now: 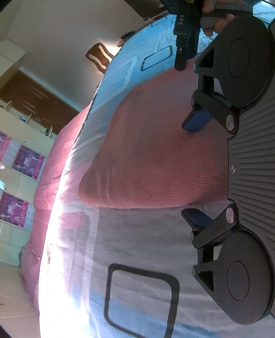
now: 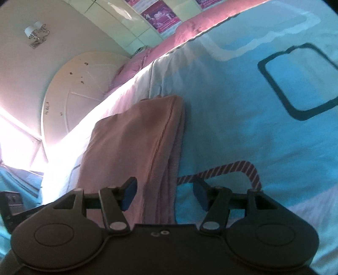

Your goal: Fold small clothes

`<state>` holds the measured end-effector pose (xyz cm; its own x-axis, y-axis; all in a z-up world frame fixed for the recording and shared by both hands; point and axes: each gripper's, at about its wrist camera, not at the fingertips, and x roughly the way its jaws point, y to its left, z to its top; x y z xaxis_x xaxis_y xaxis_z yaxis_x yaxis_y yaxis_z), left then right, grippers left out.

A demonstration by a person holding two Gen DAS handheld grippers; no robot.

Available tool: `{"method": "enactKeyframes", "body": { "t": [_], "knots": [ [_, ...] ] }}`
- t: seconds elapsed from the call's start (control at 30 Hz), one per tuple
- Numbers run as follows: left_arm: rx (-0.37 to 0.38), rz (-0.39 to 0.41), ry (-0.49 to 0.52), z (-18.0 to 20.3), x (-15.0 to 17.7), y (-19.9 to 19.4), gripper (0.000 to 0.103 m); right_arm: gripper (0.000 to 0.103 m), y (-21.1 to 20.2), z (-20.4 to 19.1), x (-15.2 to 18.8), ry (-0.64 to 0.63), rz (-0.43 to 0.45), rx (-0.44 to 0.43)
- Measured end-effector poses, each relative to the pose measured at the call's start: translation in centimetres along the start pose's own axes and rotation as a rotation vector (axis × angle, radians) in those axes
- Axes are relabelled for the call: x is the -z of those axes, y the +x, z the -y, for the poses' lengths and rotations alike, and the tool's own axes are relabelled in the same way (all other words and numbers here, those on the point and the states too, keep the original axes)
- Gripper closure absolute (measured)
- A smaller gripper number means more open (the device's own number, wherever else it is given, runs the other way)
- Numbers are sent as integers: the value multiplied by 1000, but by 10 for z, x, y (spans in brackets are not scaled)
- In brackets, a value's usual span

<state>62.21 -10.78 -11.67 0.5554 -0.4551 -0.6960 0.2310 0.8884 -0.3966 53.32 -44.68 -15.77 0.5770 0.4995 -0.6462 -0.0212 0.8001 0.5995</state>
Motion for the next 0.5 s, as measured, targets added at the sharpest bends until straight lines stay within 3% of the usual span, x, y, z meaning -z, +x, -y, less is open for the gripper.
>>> {"method": "enactKeyframes", "body": {
  "t": [0.13, 0.23, 0.4, 0.5],
  "knots": [
    [25, -13, -47, -6, -3, 11, 31, 44, 7, -6, -5, -39, -34, -17],
    [38, -26, -59, -7, -6, 20, 31, 53, 18, -11, -8, -67, -55, -33],
    [62, -37, -73, -12, -10, 25, 31, 57, 25, -10, -10, -64, -42, -71],
    [38, -41, -52, -5, -12, 28, 31, 59, 27, -10, -10, -79, -33, -65]
  ]
}}
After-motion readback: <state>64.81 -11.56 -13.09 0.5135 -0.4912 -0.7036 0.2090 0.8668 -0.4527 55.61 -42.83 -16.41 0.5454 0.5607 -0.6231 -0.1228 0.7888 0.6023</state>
